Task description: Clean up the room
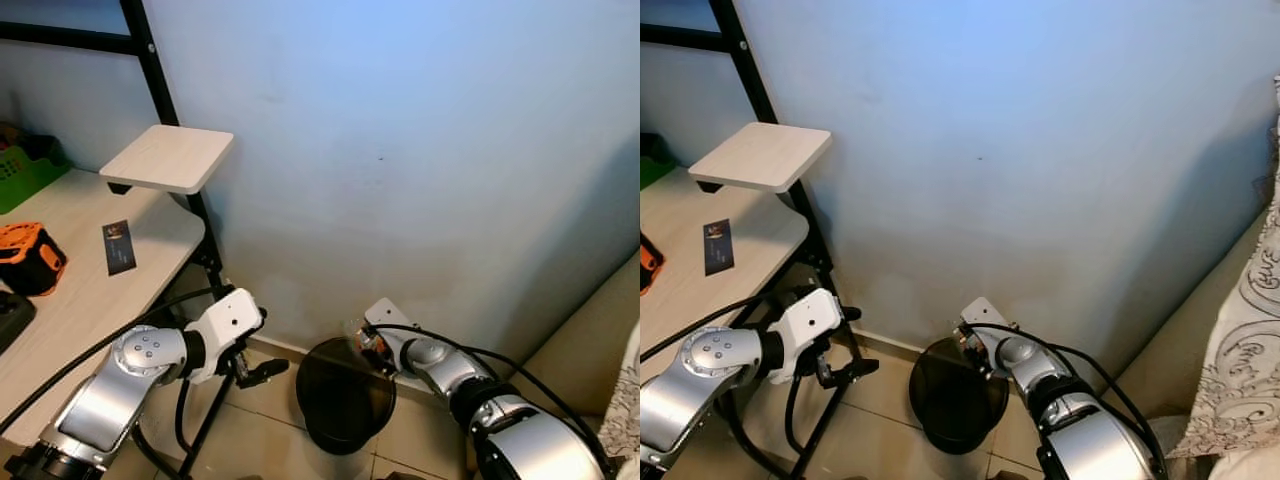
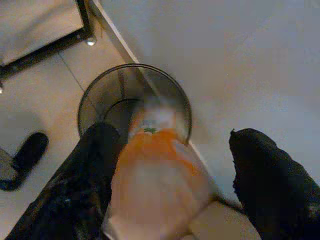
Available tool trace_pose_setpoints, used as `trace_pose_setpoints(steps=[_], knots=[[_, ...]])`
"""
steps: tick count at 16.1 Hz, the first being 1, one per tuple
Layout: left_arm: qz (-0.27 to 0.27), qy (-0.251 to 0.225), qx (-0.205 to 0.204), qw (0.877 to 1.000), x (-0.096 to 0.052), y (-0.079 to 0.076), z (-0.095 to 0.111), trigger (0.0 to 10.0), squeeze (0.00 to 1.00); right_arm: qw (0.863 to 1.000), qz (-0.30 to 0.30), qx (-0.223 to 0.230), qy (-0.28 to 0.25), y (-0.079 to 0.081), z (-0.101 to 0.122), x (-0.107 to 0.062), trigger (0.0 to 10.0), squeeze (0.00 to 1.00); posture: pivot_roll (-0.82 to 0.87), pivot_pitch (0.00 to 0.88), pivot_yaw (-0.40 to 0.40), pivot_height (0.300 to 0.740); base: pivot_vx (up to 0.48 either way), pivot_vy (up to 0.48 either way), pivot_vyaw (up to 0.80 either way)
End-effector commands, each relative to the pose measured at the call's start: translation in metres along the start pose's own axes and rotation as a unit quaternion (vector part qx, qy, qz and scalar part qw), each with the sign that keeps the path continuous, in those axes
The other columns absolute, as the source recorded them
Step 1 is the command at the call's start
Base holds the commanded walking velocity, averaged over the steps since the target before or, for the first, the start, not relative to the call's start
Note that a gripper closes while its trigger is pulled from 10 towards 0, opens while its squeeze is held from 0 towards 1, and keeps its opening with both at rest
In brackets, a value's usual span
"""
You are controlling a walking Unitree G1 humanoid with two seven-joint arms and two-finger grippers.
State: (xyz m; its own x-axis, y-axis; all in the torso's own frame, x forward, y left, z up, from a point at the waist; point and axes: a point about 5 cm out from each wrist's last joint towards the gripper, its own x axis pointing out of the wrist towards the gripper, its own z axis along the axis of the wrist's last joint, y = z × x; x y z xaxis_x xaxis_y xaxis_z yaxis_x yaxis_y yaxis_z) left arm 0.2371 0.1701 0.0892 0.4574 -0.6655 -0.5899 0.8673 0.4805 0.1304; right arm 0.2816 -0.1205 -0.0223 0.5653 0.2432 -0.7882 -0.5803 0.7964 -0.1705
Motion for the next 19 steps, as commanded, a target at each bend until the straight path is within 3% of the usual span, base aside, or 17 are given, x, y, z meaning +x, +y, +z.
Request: trace_pose_setpoints(steps=[1,3,4,8,14,16,17,18,19], knots=[[-0.001,0.006,0.002,1.0,0.0,-0.001,-0.002,10.0,0.0,1.0,0.004,0.022,0.0,0.001,-0.005,0.0,10.0,1.0,-0.01,0.0,0.04,0.74,0.0,0.0,0.0],[0.003,0.004,0.0,1.0,0.001,-0.002,-0.002,10.0,0.0,0.999,0.01,0.041,-0.007,0.002,-0.01,0.0,10.0,1.0,-0.03,0.0,0.047,0.74,0.0,0.0,0.0],[0.018,-0.004,-0.004,1.0,0.002,-0.002,0.0,10.0,0.0,0.996,0.016,0.083,-0.033,0.0,-0.015,-0.002,10.0,1.0,-0.03,0.0,0.052,0.74,0.0,0.0,0.0],[0.051,-0.024,-0.027,0.998,0.002,-0.005,0.005,10.0,0.0,0.98,0.014,0.177,-0.088,-0.009,-0.032,-0.012,10.0,1.0,-0.03,0.0,0.048,0.74,0.0,0.0,0.0],[0.121,-0.045,-0.059,0.99,0.0,-0.006,0.005,10.0,0.0,0.962,-0.024,0.233,-0.138,-0.016,-0.057,-0.026,10.0,1.0,-0.03,0.0,0.05,0.74,0.0,0.0,0.0],[0.191,-0.057,-0.074,0.977,-0.001,-0.004,0.006,10.0,0.0,0.945,-0.057,0.272,-0.171,-0.022,-0.066,-0.037,10.0,1.0,-0.02,0.0,0.044,0.74,0.0,0.0,0.0],[0.203,-0.061,-0.084,0.974,-0.002,-0.005,0.006,10.0,0.0,0.941,-0.063,0.277,-0.182,-0.022,-0.066,-0.04,10.0,1.0,-0.02,0.0,0.044,0.74,0.0,0.0,-0.76],[0.227,-0.068,-0.106,0.966,-0.003,-0.009,0.005,10.0,0.0,0.923,-0.083,0.294,-0.232,-0.023,-0.056,-0.054,10.0,1.0,-0.03,0.0,0.043,0.74,0.0,0.0,-0.77],[0.237,-0.07,-0.111,0.963,-0.004,-0.01,0.004,10.0,0.0,0.919,-0.086,0.297,-0.245,-0.022,-0.054,-0.058,10.0,1.0,-0.03,0.0,0.041,0.74,0.0,0.0,-0.77]])
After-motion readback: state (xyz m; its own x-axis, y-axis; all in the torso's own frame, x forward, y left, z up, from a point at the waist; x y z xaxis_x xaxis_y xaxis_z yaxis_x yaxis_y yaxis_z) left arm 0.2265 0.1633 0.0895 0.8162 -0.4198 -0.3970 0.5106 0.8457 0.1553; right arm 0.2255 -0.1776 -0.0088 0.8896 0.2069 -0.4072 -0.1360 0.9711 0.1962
